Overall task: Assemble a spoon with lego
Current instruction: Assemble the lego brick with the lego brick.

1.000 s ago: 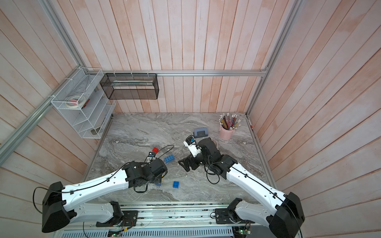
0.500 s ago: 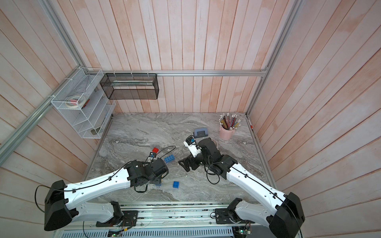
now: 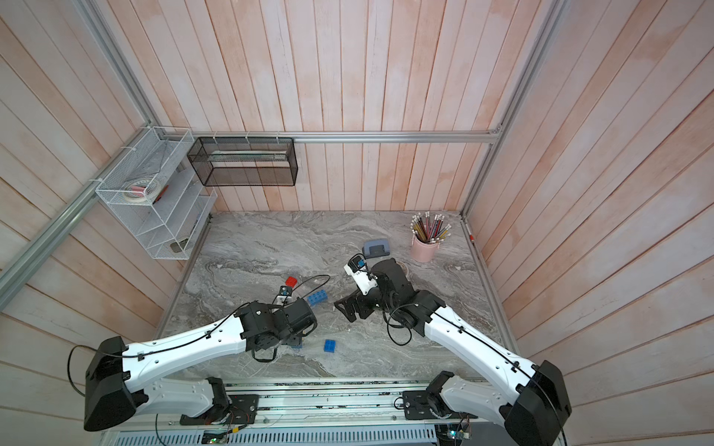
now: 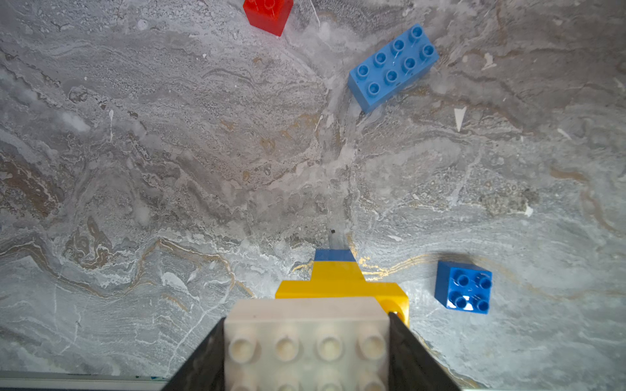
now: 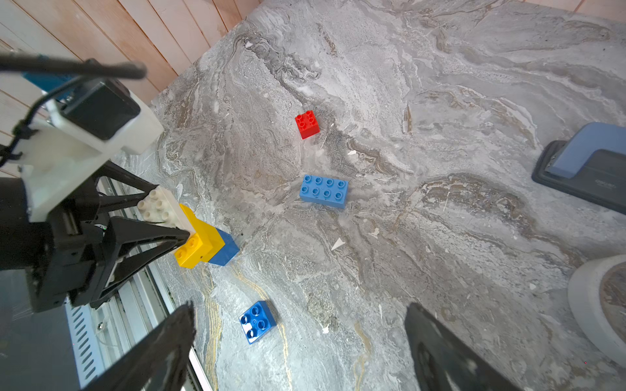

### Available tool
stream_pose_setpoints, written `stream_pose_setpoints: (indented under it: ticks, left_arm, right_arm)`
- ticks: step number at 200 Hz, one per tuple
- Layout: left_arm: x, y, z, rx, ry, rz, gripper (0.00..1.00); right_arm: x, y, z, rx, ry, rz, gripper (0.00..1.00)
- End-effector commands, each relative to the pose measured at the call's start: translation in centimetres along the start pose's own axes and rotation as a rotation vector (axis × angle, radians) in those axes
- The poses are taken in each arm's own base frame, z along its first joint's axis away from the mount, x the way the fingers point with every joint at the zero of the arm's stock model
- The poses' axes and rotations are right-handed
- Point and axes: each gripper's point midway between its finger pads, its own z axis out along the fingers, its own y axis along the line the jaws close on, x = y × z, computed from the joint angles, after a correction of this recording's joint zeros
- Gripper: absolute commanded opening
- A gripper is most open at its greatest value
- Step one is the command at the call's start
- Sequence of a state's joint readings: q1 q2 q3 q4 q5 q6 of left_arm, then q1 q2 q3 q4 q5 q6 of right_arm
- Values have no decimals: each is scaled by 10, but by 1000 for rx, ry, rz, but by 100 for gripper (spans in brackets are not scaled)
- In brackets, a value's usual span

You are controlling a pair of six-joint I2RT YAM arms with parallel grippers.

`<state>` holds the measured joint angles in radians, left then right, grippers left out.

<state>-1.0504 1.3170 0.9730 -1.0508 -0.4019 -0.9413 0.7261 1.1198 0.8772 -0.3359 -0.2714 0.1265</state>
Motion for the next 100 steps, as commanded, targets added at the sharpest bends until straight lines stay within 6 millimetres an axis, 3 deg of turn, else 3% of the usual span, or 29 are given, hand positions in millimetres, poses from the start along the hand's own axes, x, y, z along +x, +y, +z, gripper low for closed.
stream_pose_setpoints:
  ticks: [1, 100]
  left_arm:
    - [68, 49, 25, -214, 255, 106, 20]
    - [82, 36, 36, -125, 275, 66, 20]
  right_arm:
    - [0, 6, -2, -22, -12, -8, 98]
    - [-2, 6, -3, -22, -14, -8, 98]
